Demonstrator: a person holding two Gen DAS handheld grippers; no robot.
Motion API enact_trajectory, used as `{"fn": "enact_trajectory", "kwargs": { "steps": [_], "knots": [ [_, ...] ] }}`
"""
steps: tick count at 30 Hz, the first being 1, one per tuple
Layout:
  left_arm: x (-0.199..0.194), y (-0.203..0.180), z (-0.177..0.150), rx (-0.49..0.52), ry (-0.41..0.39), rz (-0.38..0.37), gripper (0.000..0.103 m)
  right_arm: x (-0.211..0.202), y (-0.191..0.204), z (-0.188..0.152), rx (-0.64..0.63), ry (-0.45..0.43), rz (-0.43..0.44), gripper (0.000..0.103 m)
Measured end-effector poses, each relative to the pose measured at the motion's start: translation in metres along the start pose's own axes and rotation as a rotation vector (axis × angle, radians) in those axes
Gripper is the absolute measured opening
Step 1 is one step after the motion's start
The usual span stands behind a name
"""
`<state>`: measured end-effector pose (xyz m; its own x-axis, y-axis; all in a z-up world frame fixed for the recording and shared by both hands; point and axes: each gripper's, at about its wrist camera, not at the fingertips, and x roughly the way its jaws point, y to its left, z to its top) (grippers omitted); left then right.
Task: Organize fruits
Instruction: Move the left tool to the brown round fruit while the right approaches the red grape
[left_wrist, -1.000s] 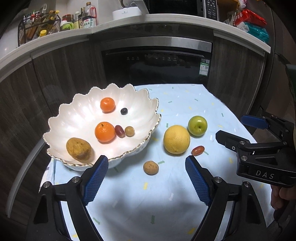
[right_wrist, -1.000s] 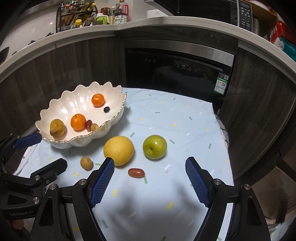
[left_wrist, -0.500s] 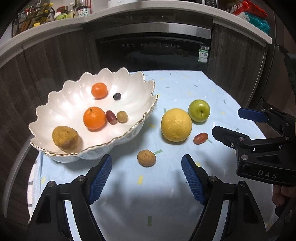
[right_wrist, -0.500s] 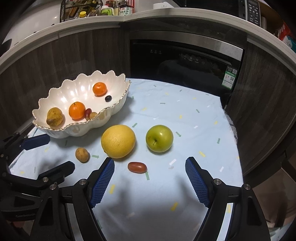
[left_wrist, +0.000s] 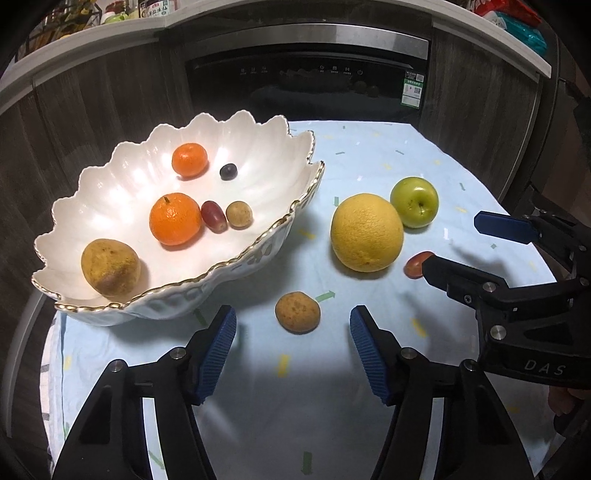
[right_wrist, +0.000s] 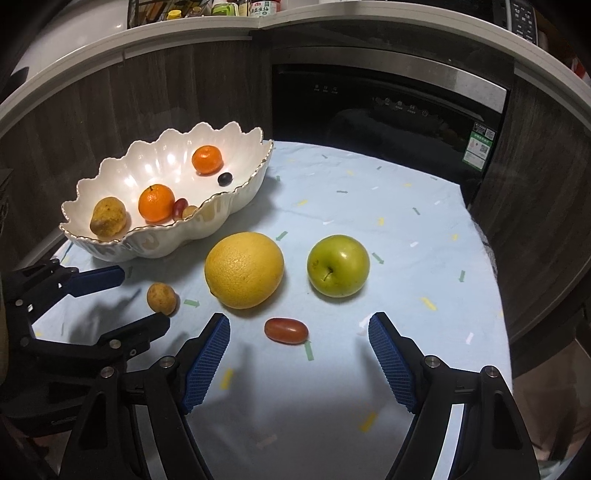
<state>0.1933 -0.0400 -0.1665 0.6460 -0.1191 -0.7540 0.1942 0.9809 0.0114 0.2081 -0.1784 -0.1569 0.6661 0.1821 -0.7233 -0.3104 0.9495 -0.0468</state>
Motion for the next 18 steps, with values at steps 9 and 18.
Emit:
{"fn": "enact_trajectory", "kwargs": {
  "steps": [9,18],
  "knots": [
    [0.012,0.003,0.0,-0.005,0.021,0.001,0.057,0.014,0.001,-0.002,-0.001,0.029,0.025,0.072],
    [0.02,0.001,0.001,0.0,0.038,-0.007,0.046,0.023,0.003,-0.002,0.007,0.057,0.052,0.061]
  ]
}}
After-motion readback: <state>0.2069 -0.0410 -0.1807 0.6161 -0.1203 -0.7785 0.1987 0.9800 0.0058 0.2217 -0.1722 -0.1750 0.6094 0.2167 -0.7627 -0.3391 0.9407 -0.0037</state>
